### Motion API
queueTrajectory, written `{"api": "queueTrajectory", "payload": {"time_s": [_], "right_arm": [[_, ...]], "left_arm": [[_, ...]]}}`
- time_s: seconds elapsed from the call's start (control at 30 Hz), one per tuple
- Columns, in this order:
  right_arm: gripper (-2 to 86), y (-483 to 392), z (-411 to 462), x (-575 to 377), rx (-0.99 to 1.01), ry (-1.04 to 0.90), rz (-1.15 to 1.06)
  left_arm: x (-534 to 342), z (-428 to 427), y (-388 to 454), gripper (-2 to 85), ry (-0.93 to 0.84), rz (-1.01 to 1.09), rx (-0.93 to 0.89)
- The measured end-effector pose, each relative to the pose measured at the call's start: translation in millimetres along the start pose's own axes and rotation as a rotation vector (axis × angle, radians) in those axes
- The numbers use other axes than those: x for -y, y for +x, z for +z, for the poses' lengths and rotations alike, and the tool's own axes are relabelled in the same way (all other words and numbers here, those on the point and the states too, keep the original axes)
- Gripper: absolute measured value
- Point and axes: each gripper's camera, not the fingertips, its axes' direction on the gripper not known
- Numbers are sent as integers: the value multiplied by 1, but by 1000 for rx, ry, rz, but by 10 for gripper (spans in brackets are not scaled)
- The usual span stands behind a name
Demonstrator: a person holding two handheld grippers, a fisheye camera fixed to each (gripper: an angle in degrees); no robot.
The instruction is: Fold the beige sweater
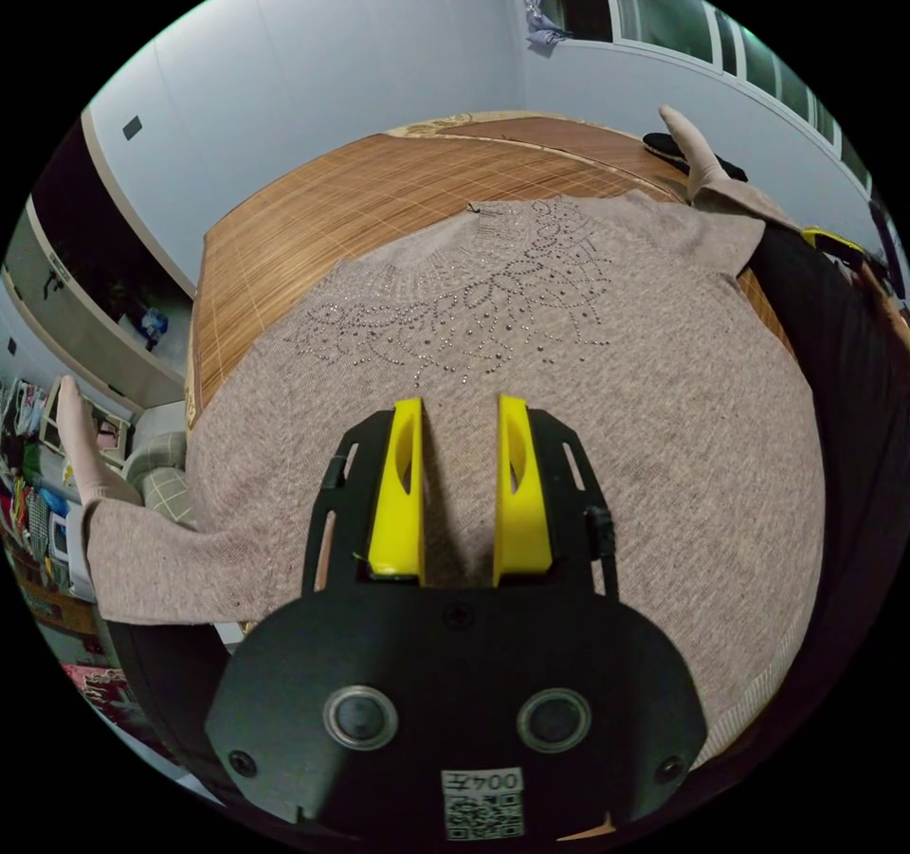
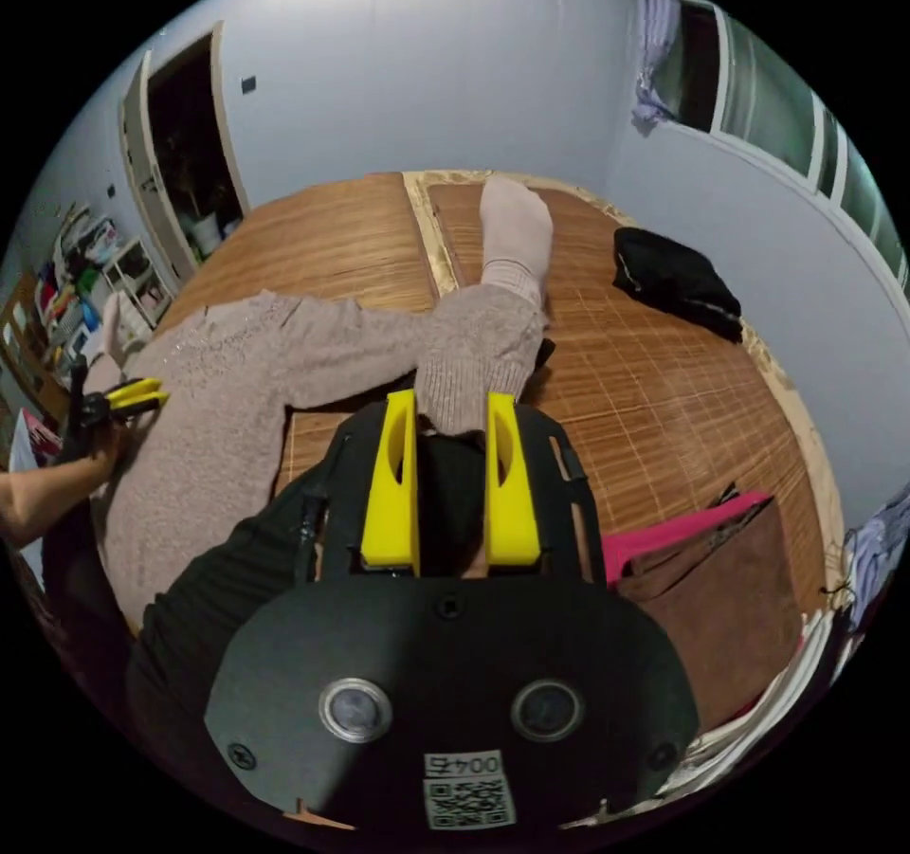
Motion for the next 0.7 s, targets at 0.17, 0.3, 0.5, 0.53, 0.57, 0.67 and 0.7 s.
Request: {"api": "queueTrajectory", "payload": {"time_s": [0.17, 0.3, 0.5, 0.53, 0.57, 0.67, 0.7], "right_arm": [[46, 25, -21, 14, 39, -34, 49], [45, 47, -54, 40, 258, 26, 159], [50, 149, -58, 70, 582, 202, 571], [50, 170, -50, 74, 560, 215, 637], [51, 192, -37, 76, 526, 199, 710], [57, 239, -6, 65, 445, 203, 874], [58, 244, -2, 61, 423, 207, 905]], "left_arm": [[0, 1, -6, 120, -1, 0, 0], [1, 2, -11, 120, -2, -1, -2], [2, 4, -19, 120, -2, -1, -3], [2, 5, -20, 119, -2, -1, -3], [3, 6, -22, 119, -2, -1, -2], [4, 7, -27, 120, -3, -2, -3], [4, 8, -27, 120, -3, -2, -3]]}}
